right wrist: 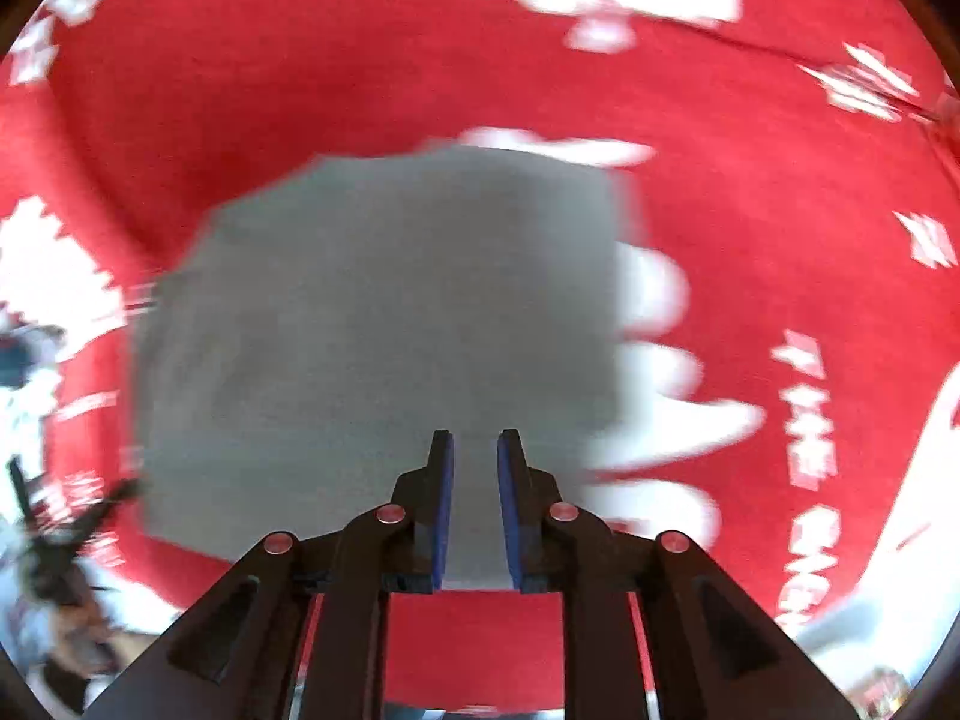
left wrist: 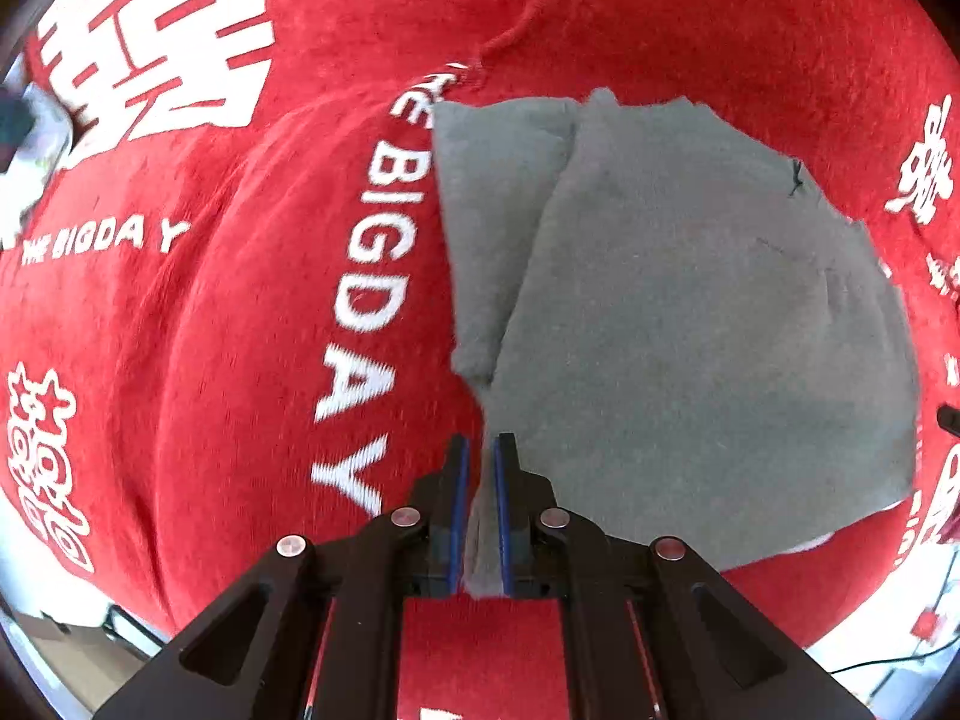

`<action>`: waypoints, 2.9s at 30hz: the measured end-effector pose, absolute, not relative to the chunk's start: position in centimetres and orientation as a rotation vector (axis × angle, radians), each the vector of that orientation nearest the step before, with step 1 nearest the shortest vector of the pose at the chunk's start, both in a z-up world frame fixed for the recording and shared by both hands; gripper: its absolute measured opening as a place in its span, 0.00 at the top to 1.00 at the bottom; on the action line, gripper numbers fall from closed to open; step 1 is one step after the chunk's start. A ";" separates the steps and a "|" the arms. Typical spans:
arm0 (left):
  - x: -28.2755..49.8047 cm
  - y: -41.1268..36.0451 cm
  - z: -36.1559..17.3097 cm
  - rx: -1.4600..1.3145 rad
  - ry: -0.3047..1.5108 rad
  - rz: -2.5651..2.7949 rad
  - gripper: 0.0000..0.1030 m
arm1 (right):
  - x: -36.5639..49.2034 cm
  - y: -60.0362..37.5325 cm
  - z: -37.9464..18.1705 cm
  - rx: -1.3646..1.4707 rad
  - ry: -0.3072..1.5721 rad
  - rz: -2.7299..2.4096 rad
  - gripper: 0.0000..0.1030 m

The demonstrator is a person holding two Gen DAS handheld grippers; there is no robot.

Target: Fold small clothes

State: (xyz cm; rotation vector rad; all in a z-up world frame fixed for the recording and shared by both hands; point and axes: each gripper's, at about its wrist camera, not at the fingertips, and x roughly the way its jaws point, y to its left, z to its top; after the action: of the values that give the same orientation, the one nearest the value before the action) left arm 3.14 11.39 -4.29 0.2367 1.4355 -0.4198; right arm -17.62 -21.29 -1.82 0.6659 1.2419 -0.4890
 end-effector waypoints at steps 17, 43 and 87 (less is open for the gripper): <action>-1.3 17.9 -3.2 0.051 1.457 -0.309 0.91 | 8.5 -4.1 -12.2 0.489 1.358 -0.102 0.82; -2.7 19.5 -0.5 0.029 1.376 -0.216 0.01 | -1.4 -2.5 -8.0 0.488 1.469 -0.086 0.29; 1.5 18.8 -4.0 0.016 1.494 -0.280 0.01 | -12.0 -3.8 -14.8 1.283 1.219 -0.088 0.00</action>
State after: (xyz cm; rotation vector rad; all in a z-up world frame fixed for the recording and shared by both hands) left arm 1.46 18.79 -3.98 0.0157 1.4940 -0.2801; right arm -11.99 -3.83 -14.80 1.2831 1.2193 -0.0879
